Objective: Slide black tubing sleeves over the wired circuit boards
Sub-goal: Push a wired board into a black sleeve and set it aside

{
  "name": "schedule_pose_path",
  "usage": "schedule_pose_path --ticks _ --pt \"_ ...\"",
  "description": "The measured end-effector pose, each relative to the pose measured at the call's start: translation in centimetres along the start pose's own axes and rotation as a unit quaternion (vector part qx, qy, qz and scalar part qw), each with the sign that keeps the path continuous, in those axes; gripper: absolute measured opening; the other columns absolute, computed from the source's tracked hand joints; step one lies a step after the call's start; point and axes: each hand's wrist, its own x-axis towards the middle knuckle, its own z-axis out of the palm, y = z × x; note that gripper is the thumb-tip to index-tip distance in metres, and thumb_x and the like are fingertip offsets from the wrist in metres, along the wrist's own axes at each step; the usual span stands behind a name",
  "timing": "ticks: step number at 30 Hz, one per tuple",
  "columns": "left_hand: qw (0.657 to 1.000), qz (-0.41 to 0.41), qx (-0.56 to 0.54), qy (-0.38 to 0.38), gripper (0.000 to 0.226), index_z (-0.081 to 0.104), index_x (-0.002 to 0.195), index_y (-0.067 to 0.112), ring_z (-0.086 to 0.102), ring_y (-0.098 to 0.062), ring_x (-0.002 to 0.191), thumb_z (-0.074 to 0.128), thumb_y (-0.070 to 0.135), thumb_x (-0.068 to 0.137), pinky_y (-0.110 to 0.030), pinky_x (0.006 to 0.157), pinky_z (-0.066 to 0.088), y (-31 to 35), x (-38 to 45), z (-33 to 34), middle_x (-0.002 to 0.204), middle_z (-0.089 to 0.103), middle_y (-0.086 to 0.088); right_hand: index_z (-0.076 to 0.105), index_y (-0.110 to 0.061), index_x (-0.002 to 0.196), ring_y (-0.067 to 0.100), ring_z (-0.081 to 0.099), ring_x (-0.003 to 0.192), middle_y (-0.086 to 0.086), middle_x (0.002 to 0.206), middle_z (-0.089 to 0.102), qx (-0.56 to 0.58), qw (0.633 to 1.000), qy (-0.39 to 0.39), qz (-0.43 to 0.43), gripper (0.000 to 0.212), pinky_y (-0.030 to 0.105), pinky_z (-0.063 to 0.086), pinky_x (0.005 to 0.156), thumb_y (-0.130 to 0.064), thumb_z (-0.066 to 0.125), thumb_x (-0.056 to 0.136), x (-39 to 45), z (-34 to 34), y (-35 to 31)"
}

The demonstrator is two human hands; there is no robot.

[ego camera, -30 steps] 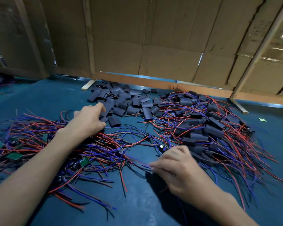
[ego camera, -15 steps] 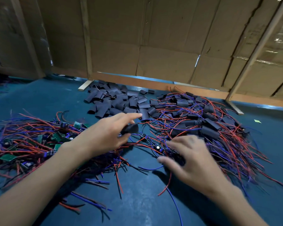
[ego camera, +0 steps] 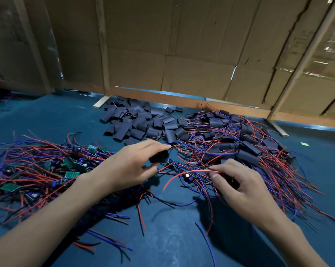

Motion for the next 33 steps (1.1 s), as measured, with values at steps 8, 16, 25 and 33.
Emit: schedule_pose_path --ticks 8,16,25,33 --pt "0.985 -0.053 -0.161 -0.013 0.059 0.056 0.142 0.023 0.062 0.001 0.118 0.075 0.013 0.088 -0.029 0.106 0.049 0.8 0.1 0.3 0.131 0.065 0.012 0.074 -0.022 0.083 0.009 0.06 0.074 -0.005 0.08 0.063 0.142 0.989 0.007 -0.024 0.023 0.019 0.044 0.07 -0.028 0.057 0.097 0.2 -2.1 0.0" --pt "0.936 -0.089 -0.337 -0.043 0.054 0.059 0.135 0.02 0.067 -0.011 0.116 0.073 -0.001 0.087 -0.02 0.104 0.046 2.7 0.1 0.0 0.124 0.071 0.008 0.074 -0.009 0.09 -0.005 0.052 0.066 -0.019 0.076 0.057 0.109 0.987 0.112 -0.046 0.019 0.008 0.037 0.064 -0.011 0.057 0.099 0.2 -1.7 0.3" --pt "0.899 -0.145 -0.414 -0.008 0.057 0.054 0.133 0.023 0.068 -0.019 0.115 0.074 -0.001 0.085 -0.033 0.102 0.052 2.8 0.4 0.1 0.119 0.073 -0.003 0.073 -0.027 0.091 0.019 0.044 0.063 -0.01 0.076 0.054 0.192 0.972 0.124 -0.05 0.024 0.03 0.034 0.062 -0.031 0.053 0.103 0.1 -2.1 1.0" --pt "0.914 -0.115 -0.389 -0.029 0.055 0.057 0.133 0.018 0.064 -0.015 0.121 0.073 -0.006 0.086 -0.027 0.107 0.046 3.7 0.4 -0.1 0.128 0.069 0.002 0.071 -0.014 0.079 0.009 0.053 0.069 -0.008 0.075 0.059 0.206 0.974 0.076 -0.061 0.024 0.016 0.038 0.068 -0.018 0.055 0.097 0.2 -2.0 1.3"
